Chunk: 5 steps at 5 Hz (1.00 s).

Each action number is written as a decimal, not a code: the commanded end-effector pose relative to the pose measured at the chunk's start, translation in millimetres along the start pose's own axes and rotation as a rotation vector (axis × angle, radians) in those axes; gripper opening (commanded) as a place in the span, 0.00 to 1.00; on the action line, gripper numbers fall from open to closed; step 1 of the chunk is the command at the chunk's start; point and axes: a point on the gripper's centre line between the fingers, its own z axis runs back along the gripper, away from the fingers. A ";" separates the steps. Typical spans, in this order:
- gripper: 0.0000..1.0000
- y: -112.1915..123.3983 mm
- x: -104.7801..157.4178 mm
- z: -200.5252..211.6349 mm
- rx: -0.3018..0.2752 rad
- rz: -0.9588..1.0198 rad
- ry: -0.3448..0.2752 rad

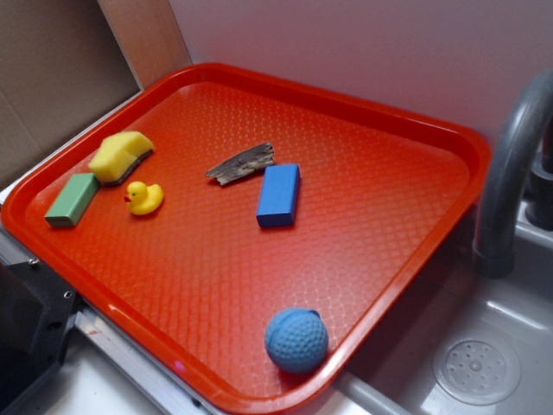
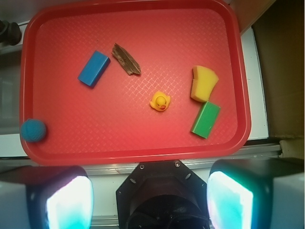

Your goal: Grab the wood chip.

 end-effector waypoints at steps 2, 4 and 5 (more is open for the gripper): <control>1.00 -22.8 46.9 -26.2 0.002 -0.100 0.027; 1.00 -40.2 129.7 -102.6 -0.112 -0.525 -0.105; 1.00 -38.6 135.9 -149.7 -0.117 -0.620 -0.124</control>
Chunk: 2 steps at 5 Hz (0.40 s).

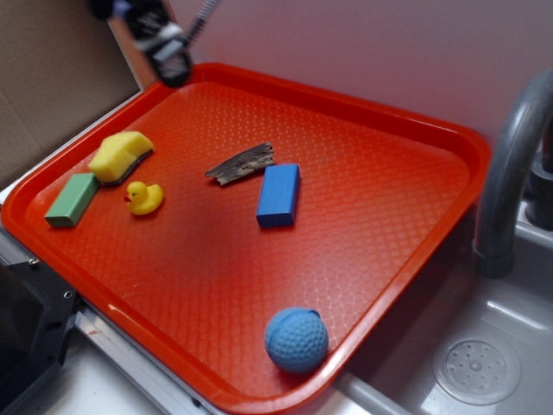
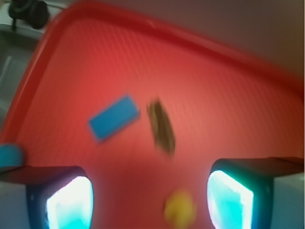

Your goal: Grab the wood chip.

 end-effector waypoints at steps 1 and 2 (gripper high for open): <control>1.00 9.4 4.2 -57.6 0.052 -0.102 -0.051; 1.00 -1.6 1.4 -79.5 -0.017 -0.092 -0.030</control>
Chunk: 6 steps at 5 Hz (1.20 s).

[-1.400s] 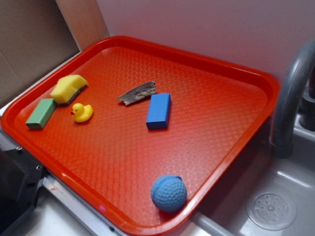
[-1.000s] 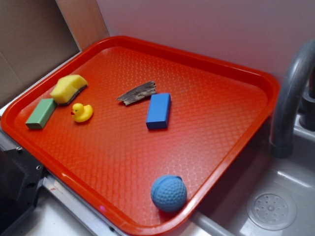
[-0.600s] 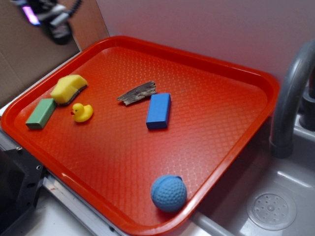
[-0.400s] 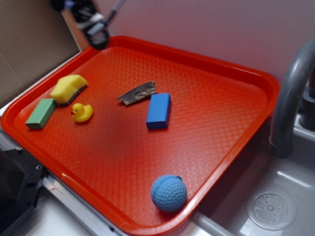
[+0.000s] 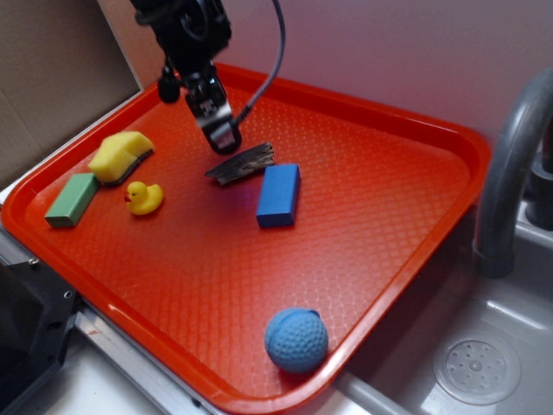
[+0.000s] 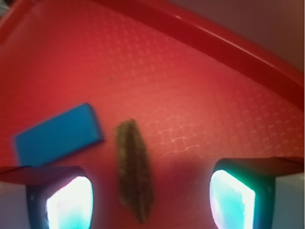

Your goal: Grab the wood chip.

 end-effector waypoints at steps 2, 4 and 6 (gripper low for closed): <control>0.92 -40.8 7.7 -37.3 0.099 -0.058 0.059; 0.00 -34.0 8.0 -39.7 0.051 -0.036 0.084; 0.00 -18.3 3.6 -21.5 0.058 0.044 0.044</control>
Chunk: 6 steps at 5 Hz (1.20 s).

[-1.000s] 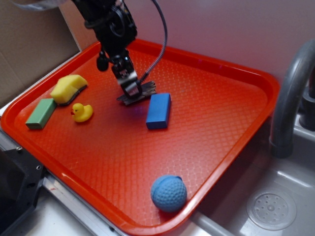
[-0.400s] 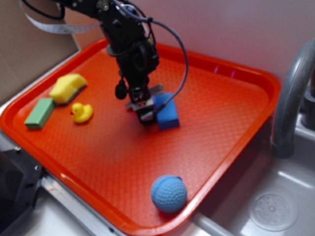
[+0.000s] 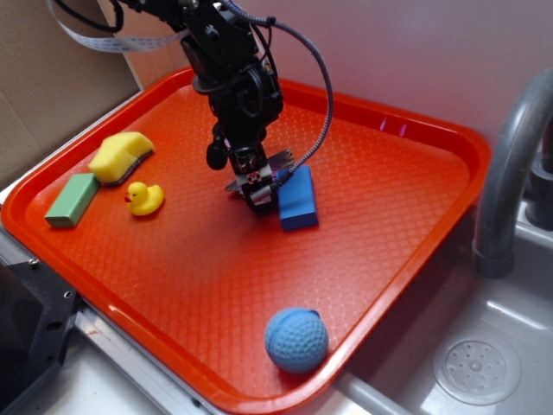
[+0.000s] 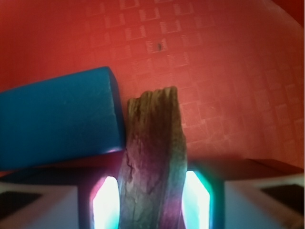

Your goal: Grab the wood chip.

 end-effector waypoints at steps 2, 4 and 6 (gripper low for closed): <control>0.00 16.3 -34.5 122.9 0.091 0.254 -0.185; 0.28 27.0 -55.0 177.9 0.002 0.265 -0.182; 1.00 9.8 -21.4 86.4 -0.054 0.337 -0.183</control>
